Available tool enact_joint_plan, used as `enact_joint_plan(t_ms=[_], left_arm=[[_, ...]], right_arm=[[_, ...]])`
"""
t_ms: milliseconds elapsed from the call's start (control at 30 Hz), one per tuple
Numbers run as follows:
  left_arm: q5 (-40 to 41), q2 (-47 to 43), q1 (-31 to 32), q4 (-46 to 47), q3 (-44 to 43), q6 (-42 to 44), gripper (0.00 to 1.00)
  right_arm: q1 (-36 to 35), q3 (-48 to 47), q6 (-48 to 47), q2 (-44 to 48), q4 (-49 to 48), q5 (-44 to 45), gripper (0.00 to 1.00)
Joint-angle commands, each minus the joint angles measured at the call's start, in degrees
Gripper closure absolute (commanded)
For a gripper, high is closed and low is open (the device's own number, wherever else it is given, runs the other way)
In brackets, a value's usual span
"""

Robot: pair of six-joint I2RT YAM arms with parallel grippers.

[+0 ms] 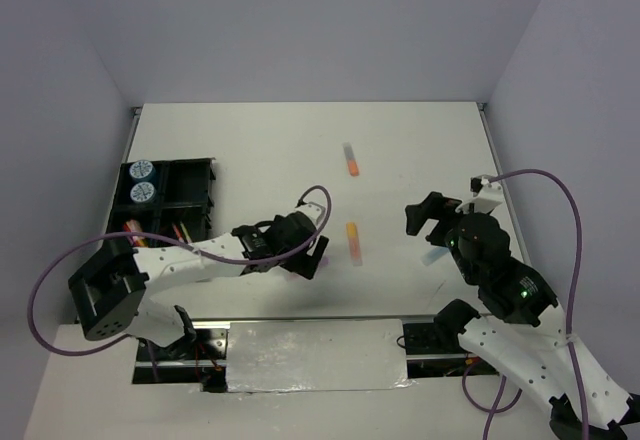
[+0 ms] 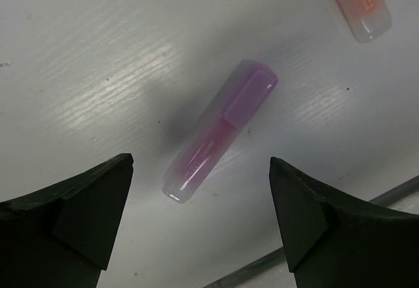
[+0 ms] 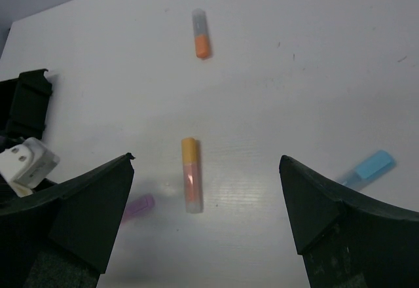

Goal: Sort the stationery into containers
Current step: Pick up the pen from the center of the board.

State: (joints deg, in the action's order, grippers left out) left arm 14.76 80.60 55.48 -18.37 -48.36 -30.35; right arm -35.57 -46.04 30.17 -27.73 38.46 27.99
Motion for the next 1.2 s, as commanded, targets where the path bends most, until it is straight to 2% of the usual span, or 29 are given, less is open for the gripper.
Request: enact_joint_plan(t_ms=[0,133,167,300,400,433,467,500,533,767,867,900,967,1000,1067,1100,1167], left_arm=[[1.6,4.2,1.0,5.2,-0.7,3.6,0.03],[2.9,9.4,1.2,7.9,-1.9,4.1,0.06],[2.8,11.6,1.2,7.8,-2.5,4.2,0.12],[4.7,15.9,2.3,5.3,-4.5,3.0,0.20],[5.6,18.4,3.1,3.6,-5.3,2.6,0.34],[5.9,18.6,3.3,3.2,-5.3,2.4,0.42],[6.2,18.5,3.4,2.7,-5.4,2.2,0.66],[6.4,18.1,3.6,2.3,-5.4,1.7,0.80],[7.5,17.6,3.6,1.1,-5.4,1.3,0.99],[13.4,6.9,0.2,-8.5,-9.1,1.9,1.00],[13.7,0.9,-7.7,-10.6,-12.1,3.3,1.00],[12.5,-0.4,-14.2,-10.2,-13.7,4.6,1.00],[11.9,-2.7,-21.2,-8.1,-14.8,6.2,1.00],[12.2,-2.6,-28.1,-7.5,-17.2,6.3,1.00],[13.5,-0.7,-34.2,-7.7,-20.3,5.8,1.00],[17.1,-0.3,-38.6,-5.0,-21.8,6.1,1.00],[15.8,2.1,-45.7,0.0,-22.1,6.4,1.00]], right_arm=[[0.2,0.1,-1.9,0.7,0.7,-3.4,0.00],[0.2,4.0,-4.3,3.8,-3.8,-10.1,0.00],[0.3,4.5,-4.2,4.7,-3.9,-10.1,0.00],[0.2,4.4,-5.0,6.5,-2.9,-9.0,0.00],[0.2,4.0,-5.5,7.9,-2.9,-9.1,0.00],[0.2,3.9,-5.6,8.2,-2.9,-9.0,0.00],[0.2,3.8,-5.6,8.5,-3.0,-8.8,0.00],[0.3,3.6,-5.5,8.6,-3.0,-8.5,0.00],[0.2,3.7,-5.5,8.7,-3.1,-8.2,0.00],[0.3,3.9,-5.1,7.8,-4.1,-9.5,0.00],[0.2,4.7,-4.9,7.5,-5.8,-10.5,0.00],[0.2,4.9,-4.9,7.3,-6.1,-10.8,0.00],[0.2,5.2,-4.7,6.7,-7.1,-11.4,0.00],[0.2,5.3,-4.8,6.5,-7.5,-12.2,0.00],[0.2,5.8,-5.2,6.1,-8.8,-12.8,0.00],[0.2,6.0,-5.2,5.9,-9.3,-13.4,0.00],[0.2,7.4,-5.0,5.9,-11.5,-14.8,0.00]])
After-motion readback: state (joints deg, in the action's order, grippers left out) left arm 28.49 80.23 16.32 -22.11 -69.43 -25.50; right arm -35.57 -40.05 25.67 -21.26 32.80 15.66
